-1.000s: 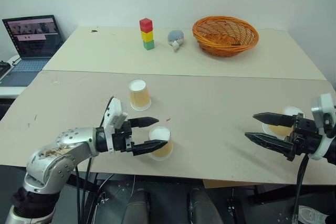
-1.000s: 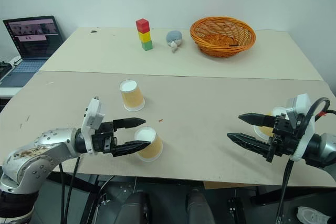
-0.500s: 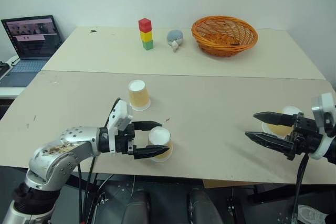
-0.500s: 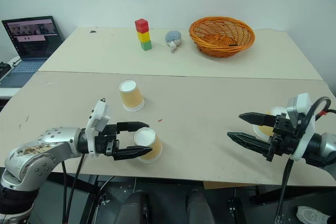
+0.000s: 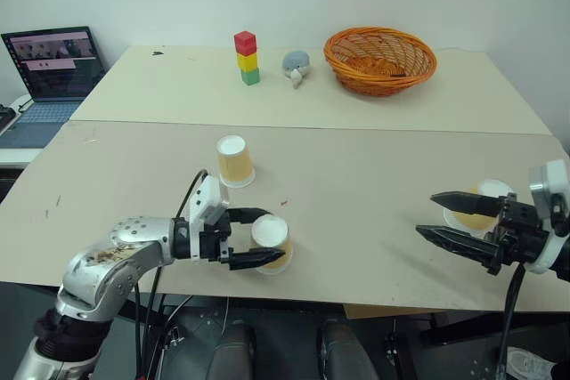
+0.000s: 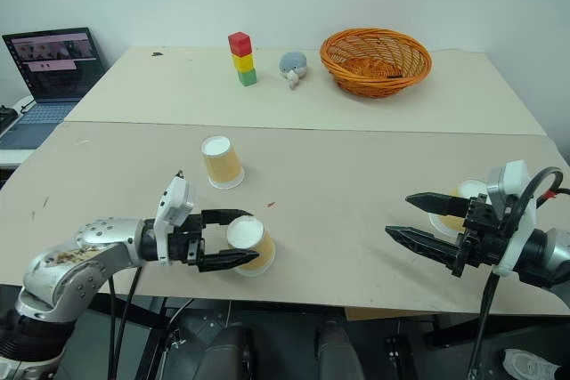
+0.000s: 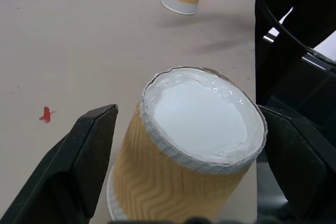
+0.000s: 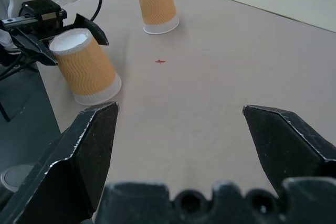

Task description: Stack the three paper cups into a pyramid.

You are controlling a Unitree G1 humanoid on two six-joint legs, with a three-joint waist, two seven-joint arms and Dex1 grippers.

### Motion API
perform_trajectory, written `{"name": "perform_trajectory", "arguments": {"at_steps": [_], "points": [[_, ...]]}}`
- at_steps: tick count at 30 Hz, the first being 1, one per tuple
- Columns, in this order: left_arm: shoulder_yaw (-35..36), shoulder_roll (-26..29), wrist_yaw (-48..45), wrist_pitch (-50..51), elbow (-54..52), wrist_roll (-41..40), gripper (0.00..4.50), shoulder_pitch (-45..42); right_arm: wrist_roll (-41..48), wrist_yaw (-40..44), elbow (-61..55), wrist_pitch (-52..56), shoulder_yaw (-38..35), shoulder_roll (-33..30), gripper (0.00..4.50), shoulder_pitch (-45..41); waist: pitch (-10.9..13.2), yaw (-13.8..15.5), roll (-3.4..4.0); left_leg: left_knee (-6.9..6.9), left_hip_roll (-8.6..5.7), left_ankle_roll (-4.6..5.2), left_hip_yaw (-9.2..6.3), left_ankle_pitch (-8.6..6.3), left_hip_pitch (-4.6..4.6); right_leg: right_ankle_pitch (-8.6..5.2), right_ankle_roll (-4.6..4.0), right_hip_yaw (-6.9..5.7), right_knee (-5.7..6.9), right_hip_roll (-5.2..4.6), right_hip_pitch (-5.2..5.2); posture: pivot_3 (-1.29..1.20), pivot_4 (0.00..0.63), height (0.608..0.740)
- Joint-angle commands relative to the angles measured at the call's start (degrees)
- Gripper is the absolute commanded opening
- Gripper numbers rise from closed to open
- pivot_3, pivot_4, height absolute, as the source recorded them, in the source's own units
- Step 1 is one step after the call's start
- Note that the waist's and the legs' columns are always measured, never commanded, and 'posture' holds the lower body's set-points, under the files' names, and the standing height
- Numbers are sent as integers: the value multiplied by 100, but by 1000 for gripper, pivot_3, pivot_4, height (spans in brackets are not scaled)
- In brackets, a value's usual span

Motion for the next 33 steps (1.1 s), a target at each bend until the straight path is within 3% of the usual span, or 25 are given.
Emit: {"name": "perform_trajectory", "arguments": {"at_steps": [1, 6, 13, 19, 33], "points": [[4, -75, 23, -223, -17, 145, 4412, -68, 113, -41, -155, -9, -219, -12, 4500, -21, 0, 0, 0, 0, 0, 0, 0, 0, 0, 0, 0, 0, 0, 0, 0, 0, 150, 640], [-50, -167, 91, -272, 43, 301, 2944, -125, 135, -79, -160, -23, -205, -15, 4500, -31, 0, 1, 0, 0, 0, 0, -2, 0, 0, 0, 0, 0, 0, 0, 0, 0, 150, 640], [-31, -288, 175, -174, -13, 250, 2944, -233, 145, -95, -169, -31, -198, -8, 4500, -15, 0, 7, 0, 0, 0, 0, -5, 0, -1, 0, 0, 0, 0, -1, 0, 0, 150, 640], [-145, -672, 367, -88, 181, 237, 2944, -824, 130, -105, -144, -43, -116, -12, 4500, -80, 0, 28, -1, 5, -2, 0, -5, 0, -3, 0, 1, -2, 1, -1, 2, 0, 150, 640], [-1210, -1981, 120, -1191, 2165, 1496, 2944, -2362, 146, -163, -188, -35, -25, 16, 4500, -170, 3, 11, -6, 7, -10, 2, 10, 0, -8, 0, 1, -2, 5, -1, 3, 0, 150, 640]]}}
